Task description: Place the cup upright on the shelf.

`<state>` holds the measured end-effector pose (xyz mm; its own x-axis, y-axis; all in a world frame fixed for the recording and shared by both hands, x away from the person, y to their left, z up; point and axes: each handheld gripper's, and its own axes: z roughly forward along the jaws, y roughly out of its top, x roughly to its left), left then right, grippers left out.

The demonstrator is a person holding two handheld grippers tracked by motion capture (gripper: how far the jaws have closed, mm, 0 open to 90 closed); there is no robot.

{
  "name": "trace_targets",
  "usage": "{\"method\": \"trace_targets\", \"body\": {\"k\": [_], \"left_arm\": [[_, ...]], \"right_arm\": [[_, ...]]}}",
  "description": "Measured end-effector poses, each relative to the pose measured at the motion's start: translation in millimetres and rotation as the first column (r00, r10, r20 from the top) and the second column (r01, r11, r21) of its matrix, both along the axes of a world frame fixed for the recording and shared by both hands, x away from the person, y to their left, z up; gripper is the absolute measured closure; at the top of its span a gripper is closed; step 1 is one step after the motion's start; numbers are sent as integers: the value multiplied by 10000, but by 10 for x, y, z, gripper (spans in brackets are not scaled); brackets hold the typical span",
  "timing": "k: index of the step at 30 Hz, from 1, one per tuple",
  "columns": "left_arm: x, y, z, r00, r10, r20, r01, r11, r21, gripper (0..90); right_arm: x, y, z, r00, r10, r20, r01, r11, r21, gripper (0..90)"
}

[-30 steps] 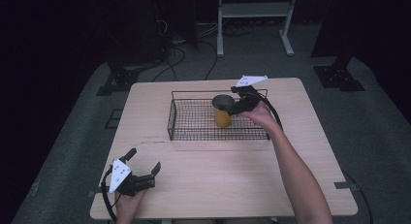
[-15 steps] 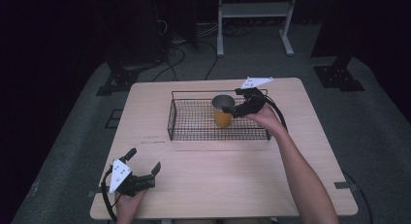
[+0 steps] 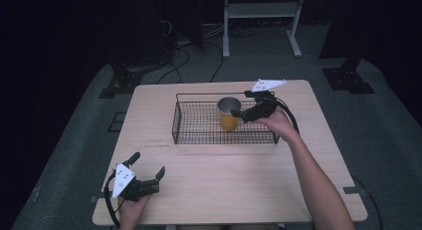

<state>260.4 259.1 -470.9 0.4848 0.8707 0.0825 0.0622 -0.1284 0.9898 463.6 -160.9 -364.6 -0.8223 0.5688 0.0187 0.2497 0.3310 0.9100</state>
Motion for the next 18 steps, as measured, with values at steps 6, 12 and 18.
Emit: {"method": "trace_targets", "body": {"k": [6,12,18], "left_arm": [[0,-4,0,10000,3,8,-3,10000,33,0],[0,-5,-1,10000,1,6,-1,10000,41,0],[-1,-7,-1,10000,-5,16,5,10000,40,0]], "right_arm": [[-64,-75,-69,10000,6,-85,-6,10000,-12,5],[-122,-134,-109,9999,7,-116,-7,10000,52,5],[-187,-181,-114,9999,41,-150,-40,10000,89,5]]}}
